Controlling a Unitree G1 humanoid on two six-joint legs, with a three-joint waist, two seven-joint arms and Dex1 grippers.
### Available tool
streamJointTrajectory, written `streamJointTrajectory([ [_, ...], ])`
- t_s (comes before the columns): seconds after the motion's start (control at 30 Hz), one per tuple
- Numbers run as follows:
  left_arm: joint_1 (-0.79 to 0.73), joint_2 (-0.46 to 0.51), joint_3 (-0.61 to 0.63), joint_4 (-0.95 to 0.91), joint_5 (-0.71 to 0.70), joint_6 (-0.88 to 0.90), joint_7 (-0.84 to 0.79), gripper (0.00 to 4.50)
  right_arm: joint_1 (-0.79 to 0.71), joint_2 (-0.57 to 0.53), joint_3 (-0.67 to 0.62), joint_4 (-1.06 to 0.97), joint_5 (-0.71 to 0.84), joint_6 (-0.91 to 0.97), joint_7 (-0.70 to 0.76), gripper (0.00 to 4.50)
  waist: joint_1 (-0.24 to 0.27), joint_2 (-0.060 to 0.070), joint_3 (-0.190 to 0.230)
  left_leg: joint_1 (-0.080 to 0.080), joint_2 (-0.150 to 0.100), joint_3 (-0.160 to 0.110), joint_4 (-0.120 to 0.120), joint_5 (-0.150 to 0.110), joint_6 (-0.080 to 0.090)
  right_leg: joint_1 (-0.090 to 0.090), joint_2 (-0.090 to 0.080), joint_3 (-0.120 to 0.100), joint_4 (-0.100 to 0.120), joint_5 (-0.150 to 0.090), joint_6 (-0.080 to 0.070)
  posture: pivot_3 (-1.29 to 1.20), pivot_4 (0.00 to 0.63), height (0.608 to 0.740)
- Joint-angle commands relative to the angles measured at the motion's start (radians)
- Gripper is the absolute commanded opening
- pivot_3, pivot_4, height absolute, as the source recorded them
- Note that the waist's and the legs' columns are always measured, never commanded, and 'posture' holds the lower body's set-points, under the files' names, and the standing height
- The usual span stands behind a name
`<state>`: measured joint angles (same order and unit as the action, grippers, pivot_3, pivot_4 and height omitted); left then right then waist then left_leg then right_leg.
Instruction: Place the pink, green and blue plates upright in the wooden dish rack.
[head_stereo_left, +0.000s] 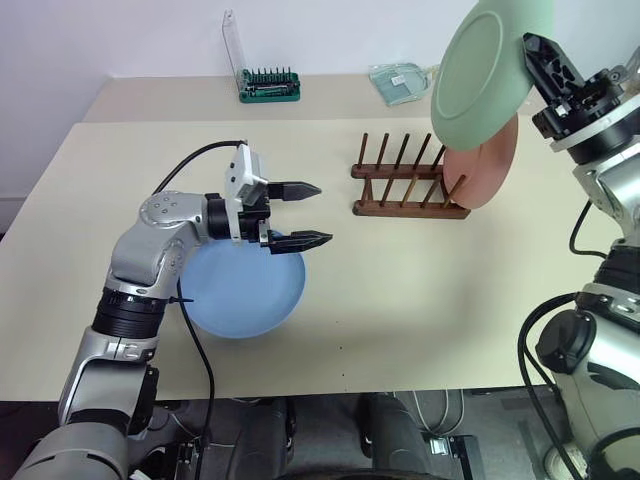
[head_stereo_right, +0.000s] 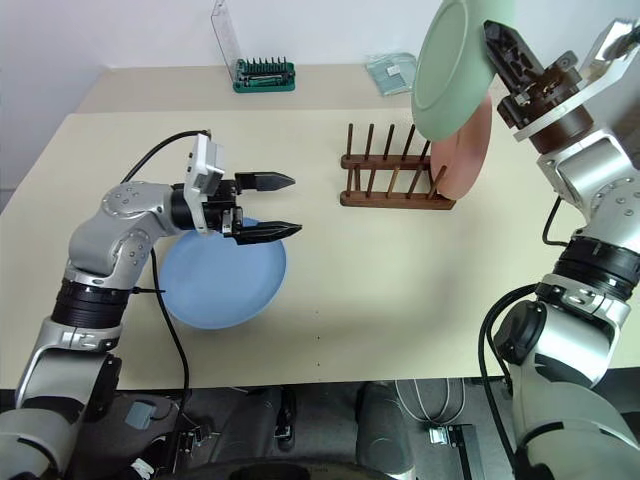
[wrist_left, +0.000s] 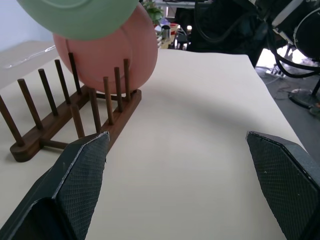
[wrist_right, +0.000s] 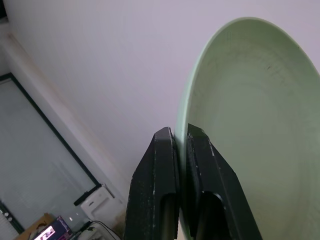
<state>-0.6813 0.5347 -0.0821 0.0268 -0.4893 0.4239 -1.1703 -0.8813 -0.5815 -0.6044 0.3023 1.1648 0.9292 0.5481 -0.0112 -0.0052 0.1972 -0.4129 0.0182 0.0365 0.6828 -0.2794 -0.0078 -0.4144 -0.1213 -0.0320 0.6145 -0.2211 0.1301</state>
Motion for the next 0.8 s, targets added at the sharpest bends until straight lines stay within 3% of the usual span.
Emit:
streamJointTrajectory([
  [0.03,-0.009,-0.006,0.027,-0.031,-0.018,-0.012,0.003,4.5,0.031,0.011,0.004,-0.064,0.006,-0.016,0.007,0.08,0.002,0.0,0.0,0.0,0.0,0.0,0.0,0.0,0.0,0.0,0.0,0.0,0.0,0.0,0.0,0.0,0.15,0.724],
  [0.53,-0.003,0.0,0.028,-0.045,-0.018,-0.009,0.005,4.5,0.114,0.052,0.067,-0.104,-0.052,-0.063,-0.013,0.08,0.001,0.0,0.0,-0.001,0.0,0.0,0.0,0.0,0.0,-0.001,0.0,0.0,0.0,0.0,0.0,0.0,0.15,0.724],
  [0.8,-0.003,0.004,0.029,-0.051,-0.02,0.001,0.007,4.5,0.14,0.057,0.131,-0.111,-0.155,-0.133,-0.002,0.08,0.0,0.0,0.0,-0.001,0.0,0.0,0.0,0.0,0.0,-0.001,0.0,0.0,0.0,0.0,0.0,0.0,0.15,0.724],
])
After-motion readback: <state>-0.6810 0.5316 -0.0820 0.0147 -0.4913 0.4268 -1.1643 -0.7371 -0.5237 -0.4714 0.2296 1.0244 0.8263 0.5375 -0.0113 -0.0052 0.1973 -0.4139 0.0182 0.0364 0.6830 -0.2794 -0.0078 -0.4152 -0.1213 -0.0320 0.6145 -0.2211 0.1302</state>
